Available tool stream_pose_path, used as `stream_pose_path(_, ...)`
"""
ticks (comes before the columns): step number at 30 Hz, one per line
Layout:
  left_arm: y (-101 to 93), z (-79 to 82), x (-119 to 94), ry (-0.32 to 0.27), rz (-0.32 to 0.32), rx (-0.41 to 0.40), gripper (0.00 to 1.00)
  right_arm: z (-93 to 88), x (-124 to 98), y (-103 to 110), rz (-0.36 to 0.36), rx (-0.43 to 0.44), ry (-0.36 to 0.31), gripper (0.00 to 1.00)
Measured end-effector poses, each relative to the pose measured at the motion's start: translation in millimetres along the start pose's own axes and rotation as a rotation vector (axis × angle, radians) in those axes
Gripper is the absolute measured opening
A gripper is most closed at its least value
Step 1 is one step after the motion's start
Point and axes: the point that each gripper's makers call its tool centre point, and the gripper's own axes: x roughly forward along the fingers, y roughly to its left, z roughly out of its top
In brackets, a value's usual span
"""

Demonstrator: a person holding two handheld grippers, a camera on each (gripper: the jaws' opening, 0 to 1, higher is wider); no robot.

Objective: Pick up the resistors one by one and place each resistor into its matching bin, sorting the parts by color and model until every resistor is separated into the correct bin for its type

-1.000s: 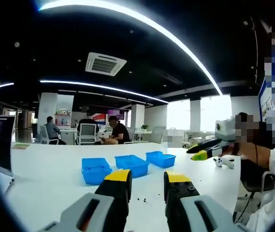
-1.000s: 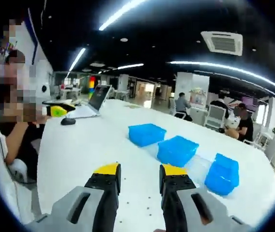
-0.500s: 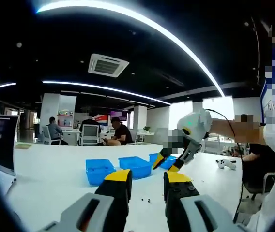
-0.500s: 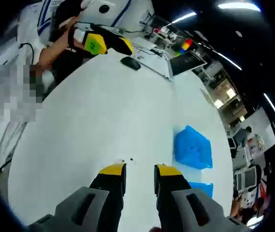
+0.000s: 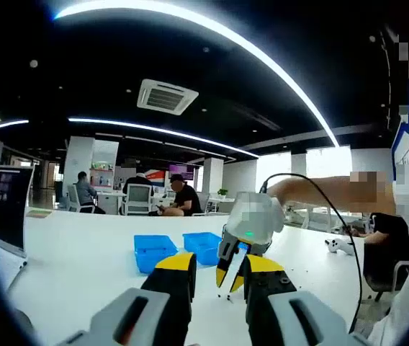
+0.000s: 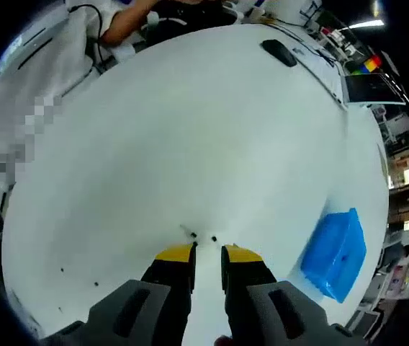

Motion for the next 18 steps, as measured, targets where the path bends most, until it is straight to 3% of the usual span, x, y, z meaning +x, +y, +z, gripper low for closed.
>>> stream_pose_path(7,-0.2,-0.9,-1,-0.001,-0.001,-0.006,0.28,-3.1,14,-6,0.044,-0.004,0.02,0.17)
stream_pose_path(12,-5.4,1.2,-1,-0.003,-0.013,-0.003,0.28,-1.4,12,-3,0.102,0.054,0.009,0.13)
stream_pose_path(18,-8.8,0.1,1,0.004,-0.023,0.006,0.29,0.8,13,2,0.156,0.049,0.027,0.09)
